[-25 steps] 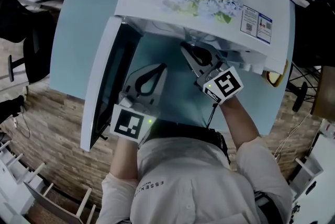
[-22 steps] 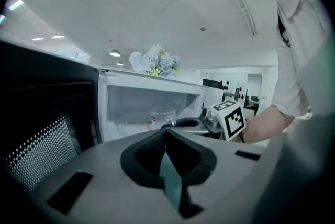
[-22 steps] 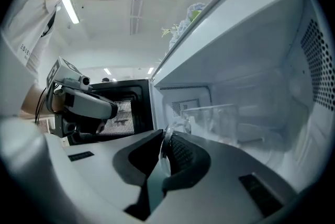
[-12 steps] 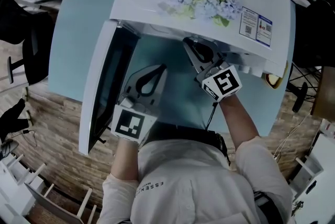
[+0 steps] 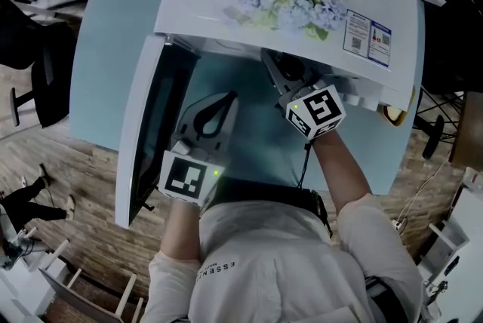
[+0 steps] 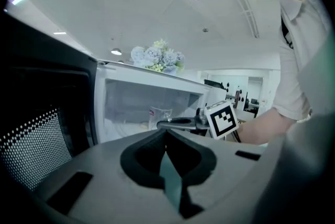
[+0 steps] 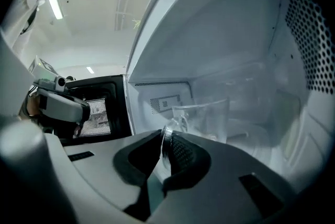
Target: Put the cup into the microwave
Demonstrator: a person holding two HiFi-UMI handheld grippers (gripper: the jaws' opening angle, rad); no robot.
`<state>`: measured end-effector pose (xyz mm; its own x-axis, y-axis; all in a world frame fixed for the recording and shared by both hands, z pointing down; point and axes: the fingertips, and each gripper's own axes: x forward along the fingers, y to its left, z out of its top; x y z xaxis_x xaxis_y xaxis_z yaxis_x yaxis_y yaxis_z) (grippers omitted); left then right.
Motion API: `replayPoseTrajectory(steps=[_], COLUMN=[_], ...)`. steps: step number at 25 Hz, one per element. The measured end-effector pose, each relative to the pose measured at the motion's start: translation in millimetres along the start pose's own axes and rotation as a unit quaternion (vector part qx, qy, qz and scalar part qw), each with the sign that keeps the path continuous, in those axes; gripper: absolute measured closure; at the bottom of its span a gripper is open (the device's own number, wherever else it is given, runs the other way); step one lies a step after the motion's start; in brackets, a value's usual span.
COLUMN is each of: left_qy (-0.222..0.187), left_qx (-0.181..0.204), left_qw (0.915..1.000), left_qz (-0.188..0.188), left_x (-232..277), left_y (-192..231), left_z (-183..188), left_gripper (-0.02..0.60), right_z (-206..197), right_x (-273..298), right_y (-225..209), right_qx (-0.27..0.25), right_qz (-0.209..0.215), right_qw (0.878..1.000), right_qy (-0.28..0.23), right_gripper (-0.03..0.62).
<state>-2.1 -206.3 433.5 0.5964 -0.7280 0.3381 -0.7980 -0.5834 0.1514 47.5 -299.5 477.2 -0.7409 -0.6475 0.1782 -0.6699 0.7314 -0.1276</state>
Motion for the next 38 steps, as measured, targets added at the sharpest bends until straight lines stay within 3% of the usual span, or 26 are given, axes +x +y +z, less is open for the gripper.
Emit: replayPoseTrajectory(steps=[5,8,11,16,21,30,38], left_qy=[-0.008,-0.008,-0.009,-0.018,-0.024,-0.026,-0.015], left_qx=[-0.004,-0.001,0.005,0.005,0.009,0.006,0.001], left_qw=[0.9999,0.9999,0.9999,0.9996,0.9993,0.9989,0.9992], left_qz=[-0.007,-0.009,-0.011,-0.02,-0.028,-0.038,-0.037], left_x=[-3,-6,-8,-11,-13,-12,-4], left_y=[-2,-1,-1,-8,-15,-24,-23], left_z=[4,5,6,9,12,10,0], left_gripper=[0.58,0.58,0.58,0.58,0.58,0.58,0.58], right_z=[0,-1,-2,-6,-7,-6,-7], right_x=[-1,-1,-5,-15,-24,-32,-28], right_y=[4,9,11,11,11,10,9], right_qx=[0.017,0.009,-0.002,-0.003,0.005,0.052,-0.031], right_qz=[-0.005,0.005,-0.006,-0.031,-0.025,0.032,0.006], right_qw=[1.0,1.0,1.0,0.999,0.999,0.998,0.999], right_qy=[0.01,0.019,0.03,0.037,0.037,0.018,0.027], right_gripper=[0.566,0.477,0.434,0.43,0.43,0.43,0.431])
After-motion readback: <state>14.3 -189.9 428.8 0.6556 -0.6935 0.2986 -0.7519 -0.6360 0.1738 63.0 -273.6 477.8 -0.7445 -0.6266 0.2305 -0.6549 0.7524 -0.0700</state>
